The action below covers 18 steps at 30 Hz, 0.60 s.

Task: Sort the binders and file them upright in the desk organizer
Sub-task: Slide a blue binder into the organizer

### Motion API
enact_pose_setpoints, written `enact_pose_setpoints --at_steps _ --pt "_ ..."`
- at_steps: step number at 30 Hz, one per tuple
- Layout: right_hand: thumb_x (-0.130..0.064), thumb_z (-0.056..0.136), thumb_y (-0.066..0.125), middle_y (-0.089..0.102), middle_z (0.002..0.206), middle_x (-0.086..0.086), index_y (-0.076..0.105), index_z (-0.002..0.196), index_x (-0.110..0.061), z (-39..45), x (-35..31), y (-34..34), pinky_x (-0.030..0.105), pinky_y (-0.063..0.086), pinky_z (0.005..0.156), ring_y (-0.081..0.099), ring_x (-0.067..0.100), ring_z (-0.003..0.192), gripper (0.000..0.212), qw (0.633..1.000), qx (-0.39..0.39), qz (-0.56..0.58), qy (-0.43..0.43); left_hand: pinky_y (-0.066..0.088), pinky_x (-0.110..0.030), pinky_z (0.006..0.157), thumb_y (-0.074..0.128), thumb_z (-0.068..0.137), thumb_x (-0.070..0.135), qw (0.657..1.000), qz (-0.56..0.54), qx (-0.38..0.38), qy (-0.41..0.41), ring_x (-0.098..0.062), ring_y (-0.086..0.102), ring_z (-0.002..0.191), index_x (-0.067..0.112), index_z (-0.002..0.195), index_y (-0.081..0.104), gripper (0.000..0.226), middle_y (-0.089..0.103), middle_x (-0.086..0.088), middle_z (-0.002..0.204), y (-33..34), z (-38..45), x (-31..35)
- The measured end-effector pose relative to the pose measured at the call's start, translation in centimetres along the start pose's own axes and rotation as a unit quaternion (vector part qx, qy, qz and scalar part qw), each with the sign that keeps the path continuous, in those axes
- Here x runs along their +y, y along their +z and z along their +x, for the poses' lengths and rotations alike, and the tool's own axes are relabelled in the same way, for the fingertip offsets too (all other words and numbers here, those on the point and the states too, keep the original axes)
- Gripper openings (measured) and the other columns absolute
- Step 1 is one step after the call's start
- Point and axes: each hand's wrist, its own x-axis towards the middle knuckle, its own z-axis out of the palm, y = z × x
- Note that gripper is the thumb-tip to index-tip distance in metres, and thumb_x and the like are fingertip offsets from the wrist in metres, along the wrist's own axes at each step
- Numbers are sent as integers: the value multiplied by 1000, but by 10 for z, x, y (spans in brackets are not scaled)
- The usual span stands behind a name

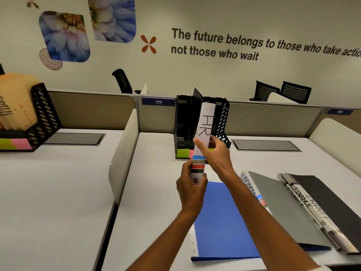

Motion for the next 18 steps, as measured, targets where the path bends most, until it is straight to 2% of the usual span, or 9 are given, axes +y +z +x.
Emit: enact_pose_setpoints --at_steps 3,5,9,11,14,16,18 --pt "-57 74 73 66 110 -6 55 122 -19 12 -9 2 28 59 78 65 12 100 64 1000 25 1 -10 48 -2 80 77 80 12 999 36 -7 37 -12 63 99 13 136 47 63 64 -2 121 1 10 -1" --pt "-49 77 75 65 108 -4 55 120 -18 22 -13 1 26 59 76 65 15 99 56 999 36 -3 -15 47 -3 85 76 81 12 996 49 -13 70 -12 62 106 12 141 44 67 61 -4 129 2 21 -3" --pt "-41 82 73 64 111 1 55 121 -13 44 -15 1 11 52 66 64 15 98 52 997 63 -24 -34 51 -20 96 75 82 8 992 47 -52 108 -20 57 123 11 143 39 71 51 -5 142 10 49 -7" --pt "-39 84 72 61 112 -1 54 124 -11 55 -14 4 3 46 60 61 13 97 52 995 80 -36 -45 52 -25 98 74 83 8 990 39 -70 114 -20 54 127 16 144 35 73 47 -5 146 15 65 -8" --pt "-35 85 71 58 107 -4 53 123 -10 76 -13 9 -1 43 56 59 11 95 49 993 93 -33 -58 53 -29 98 73 84 8 988 48 -90 119 -19 53 128 27 146 27 79 43 -4 149 22 89 -10" --pt "-34 85 71 60 111 -1 53 124 -10 90 -12 13 -2 44 59 60 12 98 49 993 95 -24 -61 51 -28 99 72 86 11 985 59 -102 126 -19 50 131 25 147 27 78 38 0 153 26 105 -15" --pt "-32 86 71 61 119 3 51 127 -10 107 -11 18 -1 45 62 60 13 103 51 993 97 -14 -61 47 -19 102 72 86 14 982 72 -118 127 -15 45 136 20 150 25 79 31 5 157 30 124 -20"
